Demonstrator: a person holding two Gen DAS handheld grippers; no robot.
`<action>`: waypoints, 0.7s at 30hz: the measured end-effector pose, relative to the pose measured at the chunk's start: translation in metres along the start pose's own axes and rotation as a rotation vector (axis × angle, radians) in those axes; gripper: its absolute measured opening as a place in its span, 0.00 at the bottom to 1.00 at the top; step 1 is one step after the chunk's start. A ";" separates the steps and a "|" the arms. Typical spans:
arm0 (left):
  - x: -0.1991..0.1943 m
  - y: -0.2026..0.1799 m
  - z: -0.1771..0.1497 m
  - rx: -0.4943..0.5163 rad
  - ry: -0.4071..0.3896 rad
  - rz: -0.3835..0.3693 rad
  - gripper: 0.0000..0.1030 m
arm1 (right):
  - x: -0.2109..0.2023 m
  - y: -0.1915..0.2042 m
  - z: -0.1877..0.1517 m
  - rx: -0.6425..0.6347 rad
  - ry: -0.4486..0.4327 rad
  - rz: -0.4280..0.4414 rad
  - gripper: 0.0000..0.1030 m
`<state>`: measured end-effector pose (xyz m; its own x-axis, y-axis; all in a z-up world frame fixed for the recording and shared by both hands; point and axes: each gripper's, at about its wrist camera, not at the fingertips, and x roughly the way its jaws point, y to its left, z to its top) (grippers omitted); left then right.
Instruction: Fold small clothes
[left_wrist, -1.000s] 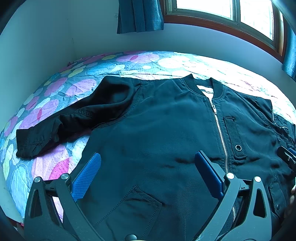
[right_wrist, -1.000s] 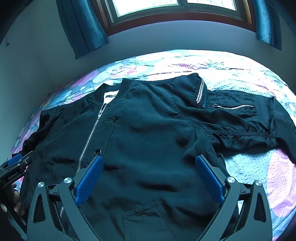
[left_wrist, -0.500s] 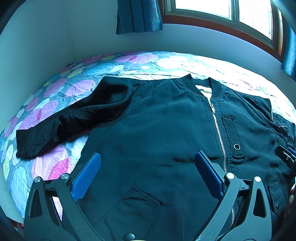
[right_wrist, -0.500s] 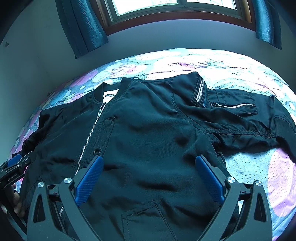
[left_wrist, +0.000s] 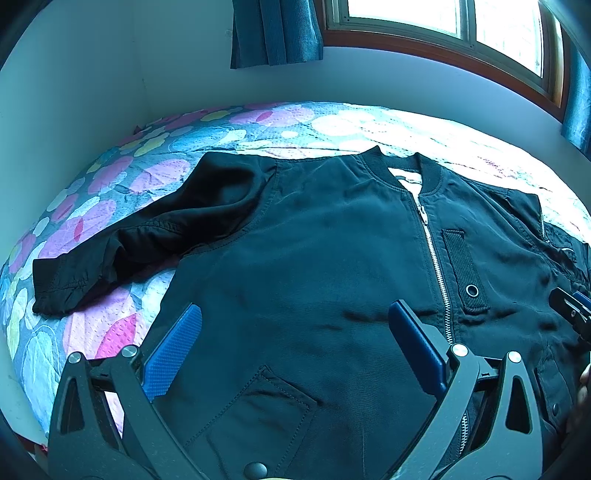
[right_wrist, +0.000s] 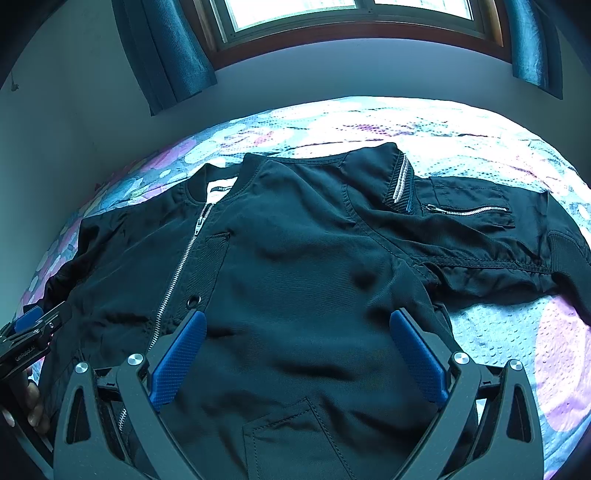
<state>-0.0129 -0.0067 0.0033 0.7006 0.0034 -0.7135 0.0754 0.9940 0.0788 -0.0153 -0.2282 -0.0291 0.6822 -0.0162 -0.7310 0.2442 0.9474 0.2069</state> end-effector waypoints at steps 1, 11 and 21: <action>0.000 0.000 0.000 0.000 0.000 0.001 0.98 | 0.001 0.000 0.000 0.000 0.002 0.000 0.96; 0.002 0.001 -0.002 -0.004 0.010 0.001 0.98 | 0.003 -0.002 0.001 0.005 0.017 0.002 0.96; 0.004 0.008 -0.003 -0.010 0.018 0.003 0.98 | -0.019 -0.080 0.029 0.033 -0.029 -0.168 0.95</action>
<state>-0.0115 0.0011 -0.0010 0.6878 0.0079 -0.7259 0.0665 0.9950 0.0739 -0.0283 -0.3127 -0.0128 0.6496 -0.1829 -0.7379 0.3787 0.9195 0.1054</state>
